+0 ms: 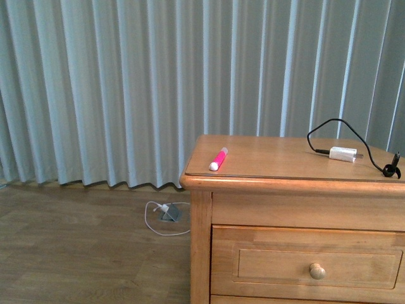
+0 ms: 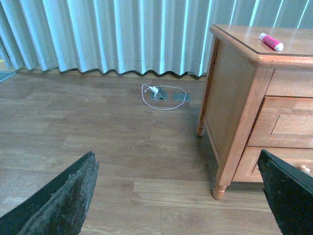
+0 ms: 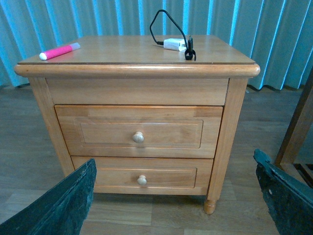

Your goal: Place pink marker in drawer with both arms

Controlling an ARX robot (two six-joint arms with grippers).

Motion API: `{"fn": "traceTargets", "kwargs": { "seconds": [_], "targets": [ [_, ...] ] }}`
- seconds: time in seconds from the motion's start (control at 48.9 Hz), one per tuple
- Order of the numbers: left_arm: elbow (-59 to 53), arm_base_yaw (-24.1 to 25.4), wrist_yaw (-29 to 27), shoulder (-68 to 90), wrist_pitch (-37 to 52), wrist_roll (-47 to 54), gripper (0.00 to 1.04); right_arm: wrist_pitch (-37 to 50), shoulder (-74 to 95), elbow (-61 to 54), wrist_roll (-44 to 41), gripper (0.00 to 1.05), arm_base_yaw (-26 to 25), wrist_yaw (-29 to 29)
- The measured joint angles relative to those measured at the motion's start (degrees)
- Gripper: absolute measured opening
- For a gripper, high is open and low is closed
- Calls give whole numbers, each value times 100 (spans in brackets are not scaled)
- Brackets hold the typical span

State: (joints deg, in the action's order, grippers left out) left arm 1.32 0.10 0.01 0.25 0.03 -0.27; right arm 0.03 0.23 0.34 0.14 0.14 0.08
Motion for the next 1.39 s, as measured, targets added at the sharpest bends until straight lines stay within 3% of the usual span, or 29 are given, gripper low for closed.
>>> {"fn": "traceTargets", "kwargs": {
  "seconds": [1.085, 1.187, 1.29, 1.392],
  "targets": [
    [0, 0, 0, 0, 0, 0, 99, 0, 0, 0, 0, 96, 0, 0],
    [0, 0, 2, 0, 0, 0, 99, -811, 660, 284, 474, 96, 87, 348],
    [0, 0, 0, 0, 0, 0, 99, -459, 1541, 306, 684, 96, 188, 341],
    [0, 0, 0, 0, 0, 0, 99, 468, 2605, 496, 715, 96, 273, 284]
  ]
}}
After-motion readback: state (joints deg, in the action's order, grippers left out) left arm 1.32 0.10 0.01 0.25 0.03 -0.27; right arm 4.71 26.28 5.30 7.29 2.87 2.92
